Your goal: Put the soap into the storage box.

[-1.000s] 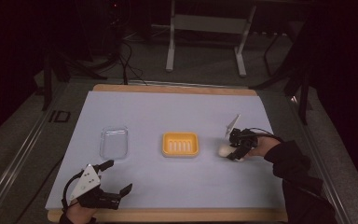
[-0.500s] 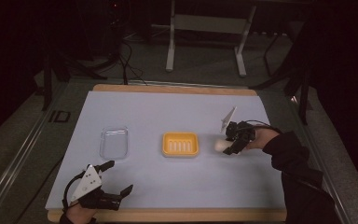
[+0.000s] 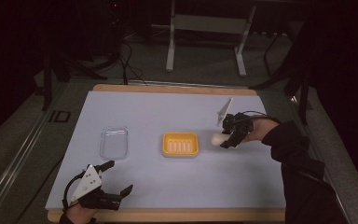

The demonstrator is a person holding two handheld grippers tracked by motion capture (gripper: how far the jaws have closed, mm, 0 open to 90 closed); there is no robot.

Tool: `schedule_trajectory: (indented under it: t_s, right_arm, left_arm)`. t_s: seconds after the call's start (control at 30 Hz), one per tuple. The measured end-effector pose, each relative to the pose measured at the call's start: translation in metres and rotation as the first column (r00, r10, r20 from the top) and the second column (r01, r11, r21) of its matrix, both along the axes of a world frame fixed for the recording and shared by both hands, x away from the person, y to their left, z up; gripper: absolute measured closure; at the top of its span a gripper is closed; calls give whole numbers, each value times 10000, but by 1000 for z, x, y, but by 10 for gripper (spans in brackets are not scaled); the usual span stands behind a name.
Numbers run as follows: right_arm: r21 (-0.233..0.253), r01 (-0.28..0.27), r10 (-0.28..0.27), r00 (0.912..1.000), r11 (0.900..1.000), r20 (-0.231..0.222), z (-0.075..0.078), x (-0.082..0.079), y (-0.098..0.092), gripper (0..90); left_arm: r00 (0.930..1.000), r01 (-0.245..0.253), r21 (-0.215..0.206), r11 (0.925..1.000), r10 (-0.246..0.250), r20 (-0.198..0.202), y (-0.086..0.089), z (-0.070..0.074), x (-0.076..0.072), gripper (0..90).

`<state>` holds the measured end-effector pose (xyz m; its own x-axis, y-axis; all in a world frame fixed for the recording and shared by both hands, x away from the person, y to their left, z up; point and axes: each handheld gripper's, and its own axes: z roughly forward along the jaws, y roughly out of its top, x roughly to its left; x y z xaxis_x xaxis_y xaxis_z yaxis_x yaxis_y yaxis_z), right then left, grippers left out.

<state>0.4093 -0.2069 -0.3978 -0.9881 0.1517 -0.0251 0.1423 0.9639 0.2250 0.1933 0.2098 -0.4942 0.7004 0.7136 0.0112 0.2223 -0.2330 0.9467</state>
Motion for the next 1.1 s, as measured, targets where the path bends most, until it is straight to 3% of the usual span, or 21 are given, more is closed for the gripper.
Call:
schedule_trajectory:
  t_s: [0.47,1.1]
  right_arm:
    - [257,-866,855,9955,9959,407,29,5,34,497]
    - [473,-1625,1601,9858,9856,511,25,11,79,497]
  left_arm:
    - [10000,21,8,10000,-21,25,0,0,-1,11]
    - [10000,81,85,9999,-82,29,1,0,-2,12]
